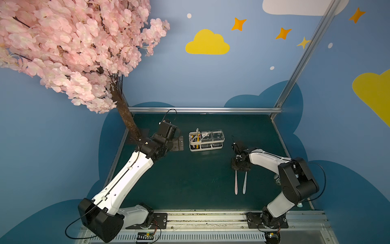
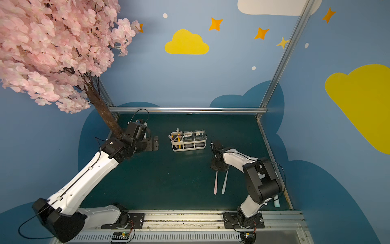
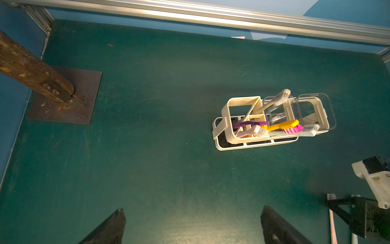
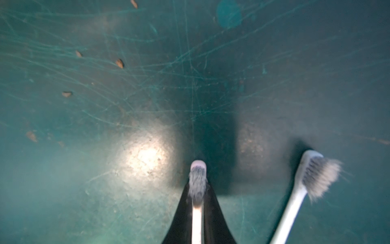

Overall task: Place the toothbrush into the toothbrush holder
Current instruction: Pick up the toothbrush from the center of the board.

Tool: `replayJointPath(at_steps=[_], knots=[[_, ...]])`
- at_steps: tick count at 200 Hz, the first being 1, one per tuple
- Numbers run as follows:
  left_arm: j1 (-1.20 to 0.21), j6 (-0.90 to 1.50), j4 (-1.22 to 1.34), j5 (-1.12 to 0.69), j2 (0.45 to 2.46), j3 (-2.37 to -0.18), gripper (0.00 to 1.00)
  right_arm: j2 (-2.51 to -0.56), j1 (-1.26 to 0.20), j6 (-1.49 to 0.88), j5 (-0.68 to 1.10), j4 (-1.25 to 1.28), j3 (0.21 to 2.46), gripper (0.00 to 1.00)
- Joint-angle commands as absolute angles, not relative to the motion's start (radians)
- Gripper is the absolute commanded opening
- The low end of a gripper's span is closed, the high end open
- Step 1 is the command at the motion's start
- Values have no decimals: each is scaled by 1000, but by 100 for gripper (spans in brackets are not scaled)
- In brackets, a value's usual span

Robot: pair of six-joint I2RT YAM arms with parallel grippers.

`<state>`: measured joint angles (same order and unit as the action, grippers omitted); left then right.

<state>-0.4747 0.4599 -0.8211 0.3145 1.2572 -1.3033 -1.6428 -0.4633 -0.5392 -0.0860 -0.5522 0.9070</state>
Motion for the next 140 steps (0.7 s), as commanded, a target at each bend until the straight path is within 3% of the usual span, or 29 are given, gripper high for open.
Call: replayJointPath(at_steps=[1,140], knots=[[-469,456,-813,284,1259,-1293,100,-1637,-463,-518,-30,-489,915,0],[-480,454,-764,212,1246,-1262,100,-1536,-463,-475,43,-470,978,0]])
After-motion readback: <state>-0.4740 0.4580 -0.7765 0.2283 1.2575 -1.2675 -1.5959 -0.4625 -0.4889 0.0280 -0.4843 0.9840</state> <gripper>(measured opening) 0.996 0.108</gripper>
